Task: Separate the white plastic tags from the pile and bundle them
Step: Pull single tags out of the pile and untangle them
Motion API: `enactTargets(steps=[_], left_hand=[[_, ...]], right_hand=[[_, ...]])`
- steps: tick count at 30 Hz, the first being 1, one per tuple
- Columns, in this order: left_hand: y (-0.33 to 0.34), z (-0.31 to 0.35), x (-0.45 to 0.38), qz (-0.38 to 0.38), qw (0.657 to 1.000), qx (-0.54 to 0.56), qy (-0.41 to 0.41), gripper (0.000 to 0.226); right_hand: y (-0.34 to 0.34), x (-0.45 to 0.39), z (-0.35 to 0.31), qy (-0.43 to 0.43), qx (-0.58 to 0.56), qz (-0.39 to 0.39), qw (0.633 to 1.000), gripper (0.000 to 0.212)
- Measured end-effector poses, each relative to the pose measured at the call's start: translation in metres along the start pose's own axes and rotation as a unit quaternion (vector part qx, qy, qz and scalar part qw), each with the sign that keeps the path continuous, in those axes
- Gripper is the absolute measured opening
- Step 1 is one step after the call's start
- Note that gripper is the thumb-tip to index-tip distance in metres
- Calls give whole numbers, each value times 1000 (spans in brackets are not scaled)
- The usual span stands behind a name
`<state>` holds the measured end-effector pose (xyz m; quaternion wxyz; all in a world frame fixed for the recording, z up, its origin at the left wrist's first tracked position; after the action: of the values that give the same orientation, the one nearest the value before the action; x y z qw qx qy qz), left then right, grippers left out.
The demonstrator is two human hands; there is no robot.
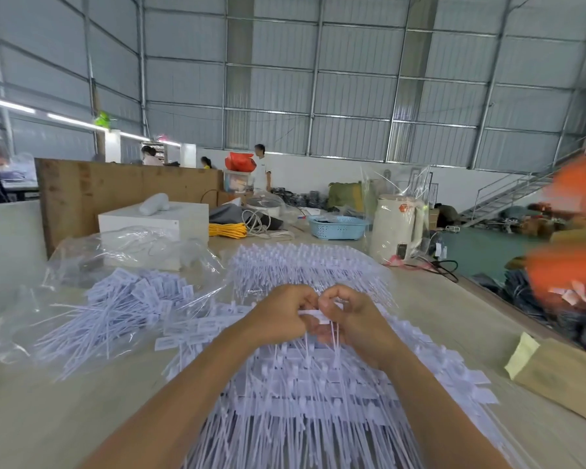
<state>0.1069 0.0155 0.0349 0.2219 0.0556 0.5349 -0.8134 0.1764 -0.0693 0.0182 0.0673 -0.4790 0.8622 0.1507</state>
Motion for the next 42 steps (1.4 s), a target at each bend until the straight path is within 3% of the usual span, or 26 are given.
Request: enactTargets(steps=[4,8,9,15,20,27,31,34,36,38,40,42], left_hand=[[-8,1,2,34,999,19,15,46],[-9,-10,1,4,996,-87,-26,20],[-7,-13,1,-7,996,-84,-32,24],[-2,-16,0,-4,997,49,-61,27],[-1,-19,-1,1,978,176,-116,31],[0,-20,-2,7,964,231,-135,28],[0,-16,-3,5,971,202,-130,47],[0,-13,-1,-15,975,193,-109,36],[2,-13,0,-25,978,180,-99,36],[3,-17,-1,-16,983,152,-98,40],[6,-17,-2,-17,990,109,-87,39],[10,-17,-2,-33,993,78,-78,37]], right_hand=[[-5,-2,4,-3,51,1,999,10],[-14,-5,-4,-51,65,23,996,8],[-15,-6,-5,-56,64,21,996,10],[-11,-6,-2,-55,102,10,993,17],[-9,-5,-12,-94,117,29,988,22],[-2,3,-26,-183,245,53,951,19],[-4,2,-28,-175,215,63,959,29],[-26,5,-38,-190,264,150,934,23],[-68,13,-48,-178,184,270,928,14],[-99,21,-55,-179,-9,330,927,10],[-100,19,-54,-168,-192,298,920,12],[-82,12,-48,-125,-259,239,927,14]])
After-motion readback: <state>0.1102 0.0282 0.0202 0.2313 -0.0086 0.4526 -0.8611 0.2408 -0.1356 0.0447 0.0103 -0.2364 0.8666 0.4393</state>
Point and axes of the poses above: each hand's wrist, its own x-axis away from the middle knuckle, its own y-axis out of the palm, z = x × y, the point moved 8 cm from there along -x, towards the middle knuckle, and after that the axes turned 15 degrees about -x, right-handed, at the moved point
